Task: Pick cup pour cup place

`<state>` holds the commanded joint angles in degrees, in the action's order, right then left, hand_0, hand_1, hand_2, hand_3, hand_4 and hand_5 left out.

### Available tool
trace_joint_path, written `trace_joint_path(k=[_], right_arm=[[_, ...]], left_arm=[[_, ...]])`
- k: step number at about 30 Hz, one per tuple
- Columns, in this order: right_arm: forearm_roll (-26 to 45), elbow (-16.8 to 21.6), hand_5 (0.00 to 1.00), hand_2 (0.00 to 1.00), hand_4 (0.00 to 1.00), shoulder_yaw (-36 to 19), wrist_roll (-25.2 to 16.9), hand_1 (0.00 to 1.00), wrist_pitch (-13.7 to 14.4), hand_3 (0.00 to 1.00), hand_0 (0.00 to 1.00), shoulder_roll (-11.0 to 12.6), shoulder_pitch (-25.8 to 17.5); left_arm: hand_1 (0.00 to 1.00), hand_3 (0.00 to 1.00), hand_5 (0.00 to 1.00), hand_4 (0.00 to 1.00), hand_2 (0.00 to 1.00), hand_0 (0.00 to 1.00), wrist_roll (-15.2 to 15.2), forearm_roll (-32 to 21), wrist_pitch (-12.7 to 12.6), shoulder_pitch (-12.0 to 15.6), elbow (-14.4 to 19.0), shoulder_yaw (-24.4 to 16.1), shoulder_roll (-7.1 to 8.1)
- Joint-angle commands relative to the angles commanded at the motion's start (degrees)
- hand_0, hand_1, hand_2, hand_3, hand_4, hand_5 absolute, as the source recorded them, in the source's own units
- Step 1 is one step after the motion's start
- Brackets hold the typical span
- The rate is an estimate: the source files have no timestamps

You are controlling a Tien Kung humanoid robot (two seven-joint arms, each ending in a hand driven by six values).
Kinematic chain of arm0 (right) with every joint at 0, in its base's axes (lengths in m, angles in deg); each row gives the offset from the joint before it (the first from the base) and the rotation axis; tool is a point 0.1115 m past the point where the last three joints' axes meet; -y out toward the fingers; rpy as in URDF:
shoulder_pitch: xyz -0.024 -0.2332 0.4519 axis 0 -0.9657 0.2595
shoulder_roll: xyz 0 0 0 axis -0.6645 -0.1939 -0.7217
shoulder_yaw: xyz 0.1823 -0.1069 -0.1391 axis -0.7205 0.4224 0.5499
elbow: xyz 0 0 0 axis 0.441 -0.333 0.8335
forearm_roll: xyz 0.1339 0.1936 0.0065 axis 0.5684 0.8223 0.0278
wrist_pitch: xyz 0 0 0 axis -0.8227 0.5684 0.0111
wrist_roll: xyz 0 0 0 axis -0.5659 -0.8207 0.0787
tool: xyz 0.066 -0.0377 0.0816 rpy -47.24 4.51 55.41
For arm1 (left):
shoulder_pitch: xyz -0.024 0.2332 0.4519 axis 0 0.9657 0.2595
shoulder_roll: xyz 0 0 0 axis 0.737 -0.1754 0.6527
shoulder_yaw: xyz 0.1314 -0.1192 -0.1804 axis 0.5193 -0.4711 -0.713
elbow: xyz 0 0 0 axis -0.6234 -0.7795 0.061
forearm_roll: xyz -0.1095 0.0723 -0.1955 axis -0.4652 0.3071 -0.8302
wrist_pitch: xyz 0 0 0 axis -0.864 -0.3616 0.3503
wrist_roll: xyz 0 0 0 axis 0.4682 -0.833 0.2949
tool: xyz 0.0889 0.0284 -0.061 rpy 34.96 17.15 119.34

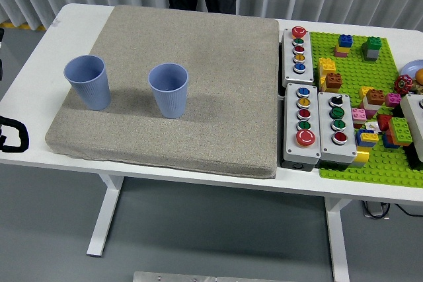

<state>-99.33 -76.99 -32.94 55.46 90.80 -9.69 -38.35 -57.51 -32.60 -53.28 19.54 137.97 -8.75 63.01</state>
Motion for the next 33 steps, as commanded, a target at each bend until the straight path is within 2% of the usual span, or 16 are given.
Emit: trace_joint_path(k=[19, 25, 33], right_arm=[[-0.4, 0.0, 0.269, 0.737, 0.324, -0.4, 0.1, 0.691, 0.1, 0.701, 0.723, -0.2, -0.5], [-0.6, 0.0, 0.267, 0.737, 0.324, -0.5, 0.1, 0.691, 0.1, 0.701, 0.723, -0.2, -0.8], [-1.6, 0.0, 0.265, 0.739, 0.322, -1.0, 0.3, 0.692, 0.1, 0.7, 0.724, -0.3, -1.1]], left_arm=[[0.78, 0.881, 0.921, 0.959, 0.863, 0.79, -0.5, 4.6, -0.5, 1.2, 1.0, -0.5, 0.17], [0.779, 0.881, 0.92, 0.957, 0.862, 0.789, -0.4, 6.1, -1.3, 1.6, 1.4, -0.3, -0.13], [0.779, 0.877, 0.915, 0.956, 0.864, 0.791, -0.4, 6.0, -1.3, 2.5, 1.6, -0.6, 0.09]])
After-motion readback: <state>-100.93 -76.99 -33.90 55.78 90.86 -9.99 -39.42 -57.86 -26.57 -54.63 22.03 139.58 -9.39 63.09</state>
